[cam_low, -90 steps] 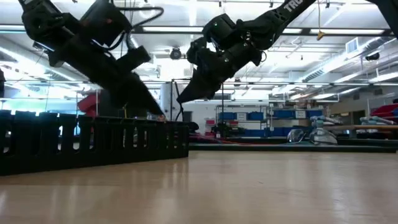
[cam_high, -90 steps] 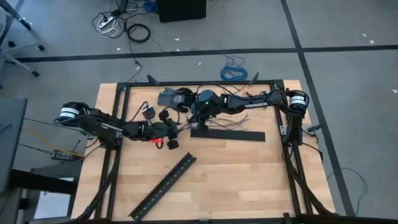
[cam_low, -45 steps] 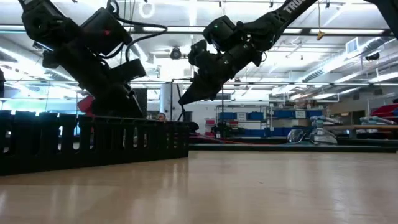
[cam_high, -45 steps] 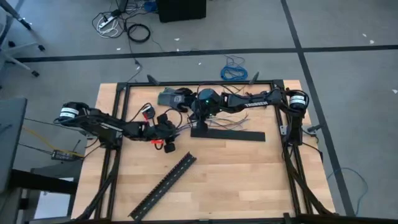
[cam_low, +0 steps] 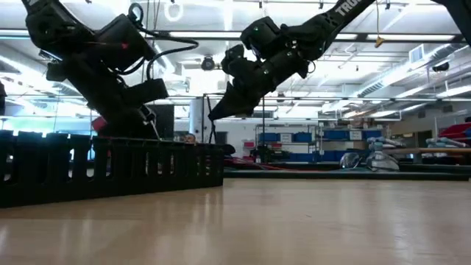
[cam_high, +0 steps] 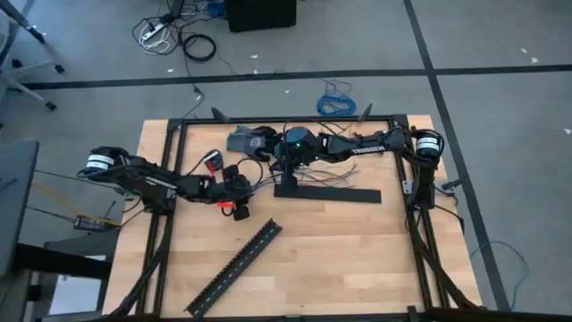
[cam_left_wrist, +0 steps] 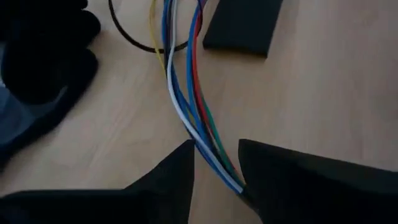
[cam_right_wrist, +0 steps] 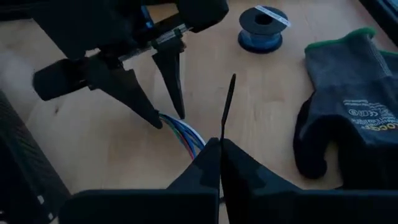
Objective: Ziptie cables
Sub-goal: Wrap the cable wires with the black zip tie
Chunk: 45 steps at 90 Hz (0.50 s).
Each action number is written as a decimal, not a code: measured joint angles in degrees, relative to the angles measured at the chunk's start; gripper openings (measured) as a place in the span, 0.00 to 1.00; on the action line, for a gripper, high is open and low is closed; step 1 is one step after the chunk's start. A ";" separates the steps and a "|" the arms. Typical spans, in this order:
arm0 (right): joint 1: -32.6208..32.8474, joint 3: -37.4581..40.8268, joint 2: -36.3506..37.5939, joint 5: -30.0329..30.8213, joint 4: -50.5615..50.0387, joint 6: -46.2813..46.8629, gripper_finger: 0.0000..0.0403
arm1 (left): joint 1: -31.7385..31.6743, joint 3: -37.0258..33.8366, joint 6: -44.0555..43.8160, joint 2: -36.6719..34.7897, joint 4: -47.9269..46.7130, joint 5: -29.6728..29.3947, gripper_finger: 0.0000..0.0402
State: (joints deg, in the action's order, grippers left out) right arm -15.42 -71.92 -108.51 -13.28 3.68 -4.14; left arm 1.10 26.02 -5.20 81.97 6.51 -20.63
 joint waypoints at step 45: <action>-0.59 -0.02 0.43 1.09 -4.73 -0.19 0.00 | 0.02 0.10 0.35 6.48 5.54 -5.27 0.01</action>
State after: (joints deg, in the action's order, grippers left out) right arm -16.01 -71.94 -108.08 -12.19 -1.05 -4.33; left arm 1.13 26.12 -4.84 88.44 12.05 -25.89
